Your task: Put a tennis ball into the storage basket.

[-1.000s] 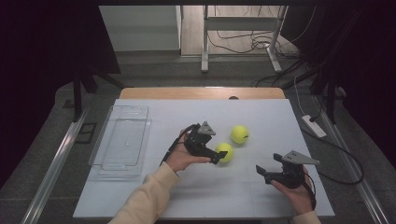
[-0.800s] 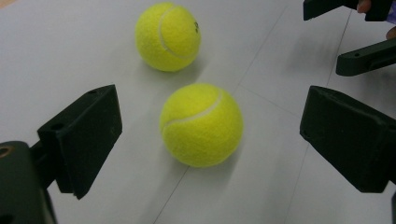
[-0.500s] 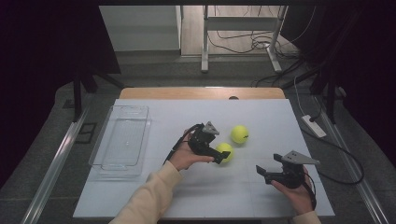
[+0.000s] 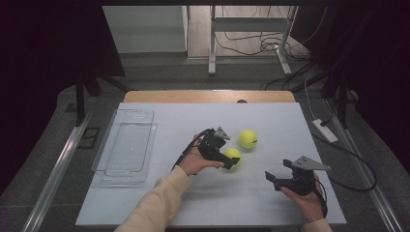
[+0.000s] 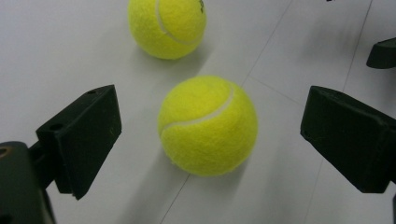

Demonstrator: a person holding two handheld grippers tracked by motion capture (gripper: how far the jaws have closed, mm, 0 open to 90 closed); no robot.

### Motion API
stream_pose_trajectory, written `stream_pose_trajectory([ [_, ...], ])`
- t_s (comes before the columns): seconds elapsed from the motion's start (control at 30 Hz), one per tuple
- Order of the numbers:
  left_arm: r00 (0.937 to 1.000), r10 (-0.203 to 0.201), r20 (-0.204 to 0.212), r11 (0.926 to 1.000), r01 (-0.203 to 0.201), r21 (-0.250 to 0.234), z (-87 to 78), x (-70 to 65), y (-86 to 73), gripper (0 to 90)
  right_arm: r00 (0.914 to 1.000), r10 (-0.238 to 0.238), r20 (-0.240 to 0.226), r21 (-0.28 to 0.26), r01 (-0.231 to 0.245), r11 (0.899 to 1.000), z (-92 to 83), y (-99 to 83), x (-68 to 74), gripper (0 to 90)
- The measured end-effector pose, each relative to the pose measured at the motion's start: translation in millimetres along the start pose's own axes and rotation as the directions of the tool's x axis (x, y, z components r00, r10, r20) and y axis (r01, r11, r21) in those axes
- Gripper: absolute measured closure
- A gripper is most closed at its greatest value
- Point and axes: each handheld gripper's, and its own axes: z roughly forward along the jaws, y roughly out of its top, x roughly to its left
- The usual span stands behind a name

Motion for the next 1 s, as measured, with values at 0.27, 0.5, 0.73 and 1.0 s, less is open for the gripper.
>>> stream_pose_trajectory([
  [0.27,1.0,0.006,0.006,0.9993,-0.006,0.037,13.5,-1.1,-0.1,6.1,1.0,-0.003,0.003,0.003,0.003,1.0,0.4,-0.2,0.2,10.7],
  [0.5,0.9999,0.01,0.006,0.9984,-0.01,0.056,19.9,0.0,-0.7,6.0,1.0,0.0,0.005,0.002,0.0,1.0,0.1,0.1,-0.1,10.7],
  [0.73,0.9998,0.002,0.021,0.9973,-0.003,0.073,25.9,0.3,-1.9,6.0,1.0,-0.002,0.004,0.005,0.002,1.0,1.1,-0.1,0.4,10.7],
  [1.0,0.9996,0.0,0.027,0.9962,-0.003,0.086,31.6,1.4,-2.9,6.5,1.0,-0.004,0.005,0.009,0.004,1.0,1.0,-0.1,0.5,10.7],
])
